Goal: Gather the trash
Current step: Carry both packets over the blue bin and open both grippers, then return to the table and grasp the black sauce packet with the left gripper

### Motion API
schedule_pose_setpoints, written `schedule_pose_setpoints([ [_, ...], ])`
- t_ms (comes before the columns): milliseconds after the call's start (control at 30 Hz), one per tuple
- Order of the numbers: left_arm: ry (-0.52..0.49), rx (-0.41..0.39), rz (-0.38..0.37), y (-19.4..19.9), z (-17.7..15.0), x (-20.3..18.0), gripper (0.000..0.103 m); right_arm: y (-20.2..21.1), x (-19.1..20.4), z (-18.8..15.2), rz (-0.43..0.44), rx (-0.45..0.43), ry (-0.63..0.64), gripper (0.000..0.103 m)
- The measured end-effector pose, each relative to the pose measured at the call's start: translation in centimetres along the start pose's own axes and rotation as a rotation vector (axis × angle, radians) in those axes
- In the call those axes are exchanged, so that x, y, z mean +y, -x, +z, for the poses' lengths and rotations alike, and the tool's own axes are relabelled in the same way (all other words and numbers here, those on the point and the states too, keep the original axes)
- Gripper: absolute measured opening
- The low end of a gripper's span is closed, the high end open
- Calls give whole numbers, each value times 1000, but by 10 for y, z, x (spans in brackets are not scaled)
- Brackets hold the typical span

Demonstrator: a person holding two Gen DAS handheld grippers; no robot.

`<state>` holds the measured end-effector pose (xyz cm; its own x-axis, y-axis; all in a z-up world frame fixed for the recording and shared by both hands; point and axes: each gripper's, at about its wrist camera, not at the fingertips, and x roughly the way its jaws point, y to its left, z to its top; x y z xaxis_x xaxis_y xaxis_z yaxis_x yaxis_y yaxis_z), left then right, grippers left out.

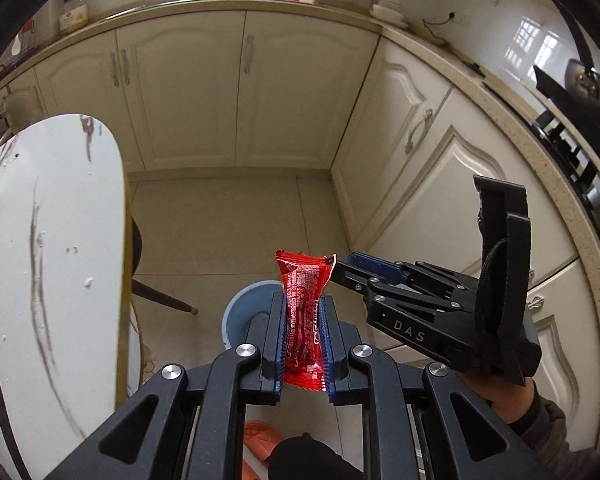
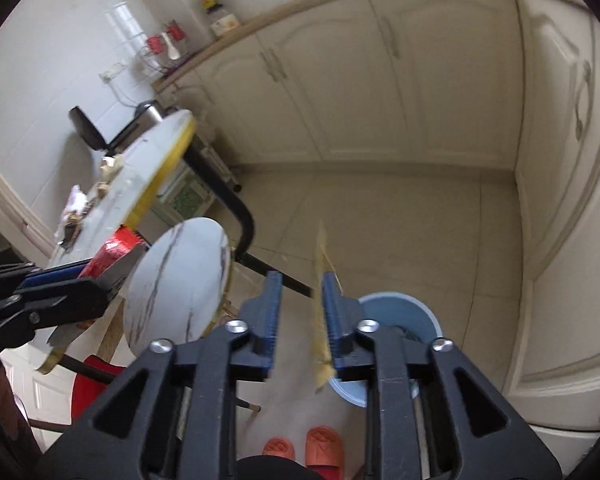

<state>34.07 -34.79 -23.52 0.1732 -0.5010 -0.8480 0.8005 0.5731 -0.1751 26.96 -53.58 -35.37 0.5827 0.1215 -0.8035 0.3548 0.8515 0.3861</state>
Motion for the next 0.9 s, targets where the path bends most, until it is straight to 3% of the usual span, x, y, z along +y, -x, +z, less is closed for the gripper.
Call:
schedule_pose_setpoints([
  [100,-1,46,2,-35,15,12,11,-2,-19,-5,-31,6,-30,37],
  [167,-3,73,5,-54,21,14,11,3,-25,-8,-70,-4,-48,48],
  [300,-11,97,16,-82,33,9,13,19,-32,-14,-127,-40,-59,51],
  [400,-16,98,12,-92,42,4,20,32,-34,-16,-146,-60,-57,52],
  [467,-20,88,45,-92,46,1,32,40,-36,-17,-151,-75,-63,57],
  [500,-24,76,61,-95,46,-4,48,44,-36,-17,-149,-78,-66,60],
  [533,-24,63,78,-90,45,-6,62,48,-36,-17,-148,-86,-68,61],
  [600,-27,31,94,-77,44,-9,67,52,-36,-18,-134,-86,-72,61],
  [900,-11,-59,144,-16,25,-8,70,77,2,-20,-117,-112,-21,64],
])
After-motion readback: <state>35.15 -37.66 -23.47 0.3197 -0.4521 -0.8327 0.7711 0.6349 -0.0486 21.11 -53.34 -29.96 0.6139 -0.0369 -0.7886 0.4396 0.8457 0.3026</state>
